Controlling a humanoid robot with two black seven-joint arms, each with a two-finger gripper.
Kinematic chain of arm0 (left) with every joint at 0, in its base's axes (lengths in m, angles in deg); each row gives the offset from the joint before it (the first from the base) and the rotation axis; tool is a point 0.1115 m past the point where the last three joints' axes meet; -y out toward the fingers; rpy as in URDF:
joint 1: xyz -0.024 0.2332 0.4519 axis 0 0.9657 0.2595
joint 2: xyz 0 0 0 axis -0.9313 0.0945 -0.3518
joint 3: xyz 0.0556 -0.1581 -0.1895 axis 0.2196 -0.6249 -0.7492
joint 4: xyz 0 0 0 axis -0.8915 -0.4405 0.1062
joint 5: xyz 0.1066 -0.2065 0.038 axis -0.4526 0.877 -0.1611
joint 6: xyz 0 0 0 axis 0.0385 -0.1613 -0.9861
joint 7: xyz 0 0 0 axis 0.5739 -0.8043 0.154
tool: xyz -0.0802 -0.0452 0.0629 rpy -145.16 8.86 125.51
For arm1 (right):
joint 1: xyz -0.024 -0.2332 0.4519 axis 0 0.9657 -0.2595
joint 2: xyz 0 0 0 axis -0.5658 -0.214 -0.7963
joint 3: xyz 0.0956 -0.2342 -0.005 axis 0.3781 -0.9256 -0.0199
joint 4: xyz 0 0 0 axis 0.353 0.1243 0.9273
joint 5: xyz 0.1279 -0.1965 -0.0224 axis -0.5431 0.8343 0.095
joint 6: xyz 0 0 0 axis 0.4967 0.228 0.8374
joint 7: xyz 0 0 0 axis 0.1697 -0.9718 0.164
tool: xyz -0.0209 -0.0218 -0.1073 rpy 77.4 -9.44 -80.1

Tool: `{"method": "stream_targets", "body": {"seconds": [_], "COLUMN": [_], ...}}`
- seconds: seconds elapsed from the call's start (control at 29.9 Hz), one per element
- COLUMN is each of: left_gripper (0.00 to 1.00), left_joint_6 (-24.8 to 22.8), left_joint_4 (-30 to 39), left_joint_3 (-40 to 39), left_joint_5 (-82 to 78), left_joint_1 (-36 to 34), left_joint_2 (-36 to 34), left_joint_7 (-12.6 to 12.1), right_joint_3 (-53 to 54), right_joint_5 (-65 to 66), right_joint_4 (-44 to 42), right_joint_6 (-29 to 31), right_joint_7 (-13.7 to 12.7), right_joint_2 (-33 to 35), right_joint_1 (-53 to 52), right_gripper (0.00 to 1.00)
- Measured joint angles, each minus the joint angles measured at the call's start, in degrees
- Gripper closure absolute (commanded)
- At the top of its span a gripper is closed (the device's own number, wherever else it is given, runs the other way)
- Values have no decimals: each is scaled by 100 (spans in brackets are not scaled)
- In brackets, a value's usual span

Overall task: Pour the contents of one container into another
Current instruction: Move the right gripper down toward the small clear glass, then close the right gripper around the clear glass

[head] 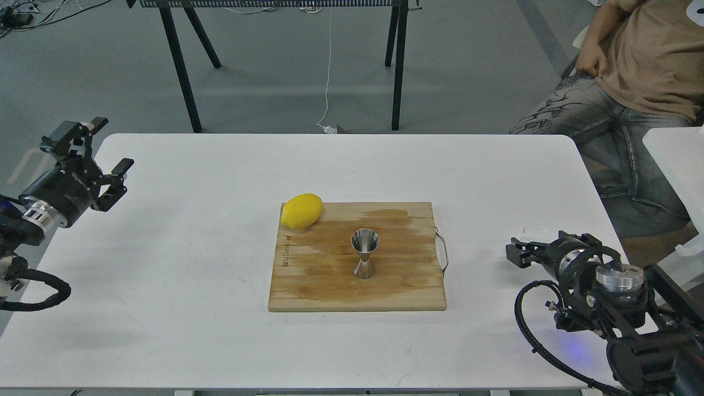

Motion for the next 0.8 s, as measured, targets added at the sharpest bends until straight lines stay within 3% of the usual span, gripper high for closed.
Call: {"method": "stream_targets", "body": {"seconds": [0.37, 0.8], "left_gripper": [5, 5], "left_joint_6": [0, 0], "left_joint_4": [-43, -46], "left_joint_3": [-3, 2], "left_joint_5": [-1, -1], "left_joint_1": [6, 6], "left_joint_2": [9, 9], "left_joint_7": [0, 0], "right_joint_3": [-82, -228], "right_joint_5": [15, 55], "right_joint_4": [-371, -543], "right_joint_6": [0, 0], "right_joint_7": [-3, -9], "right_joint_2": [-165, -226], "right_joint_1": [-176, -309], "right_gripper": [5, 32]}}
